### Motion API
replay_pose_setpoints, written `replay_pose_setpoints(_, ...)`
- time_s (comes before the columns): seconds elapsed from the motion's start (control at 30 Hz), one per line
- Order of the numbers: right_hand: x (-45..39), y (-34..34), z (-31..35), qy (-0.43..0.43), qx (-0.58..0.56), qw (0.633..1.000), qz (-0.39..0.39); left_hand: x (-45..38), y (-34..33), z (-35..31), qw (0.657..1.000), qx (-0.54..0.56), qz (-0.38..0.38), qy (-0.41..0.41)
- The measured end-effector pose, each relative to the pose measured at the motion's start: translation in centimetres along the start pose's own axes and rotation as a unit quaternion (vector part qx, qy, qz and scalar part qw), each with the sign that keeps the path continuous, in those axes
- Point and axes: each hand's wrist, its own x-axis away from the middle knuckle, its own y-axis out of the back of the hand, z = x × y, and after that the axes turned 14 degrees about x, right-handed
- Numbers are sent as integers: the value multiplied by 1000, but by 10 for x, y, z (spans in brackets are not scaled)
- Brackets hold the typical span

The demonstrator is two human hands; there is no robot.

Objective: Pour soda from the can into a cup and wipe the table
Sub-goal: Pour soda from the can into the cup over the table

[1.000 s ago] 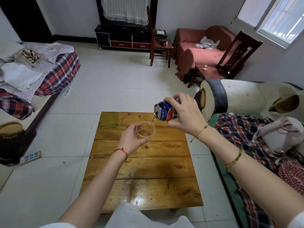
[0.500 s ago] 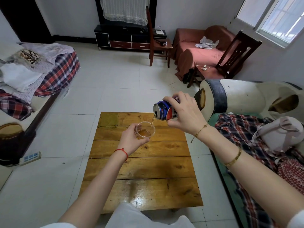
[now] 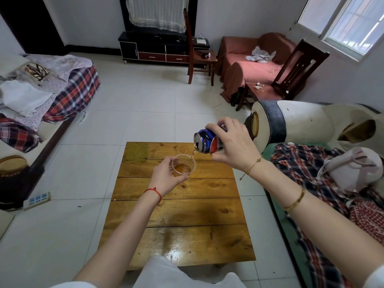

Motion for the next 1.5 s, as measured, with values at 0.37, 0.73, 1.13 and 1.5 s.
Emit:
replay_pose_setpoints(0.37,3,-1,-4,-2,3,1000,4,1,-4,-2,1000,1,5,1)
replay_pose_setpoints(0.73,6,-2,-7,-6,4,1000,-4,3,-5,-3,1000,2,1,0)
replay_pose_setpoints(1.13,5,1,-1,1,-2,1000,3,5,-6,-3,1000,0,-5,0)
replay_pose_setpoints(1.5,6,2,-1,0,-6,1000,-3,7,-7,-7,1000,-1,-8,0)
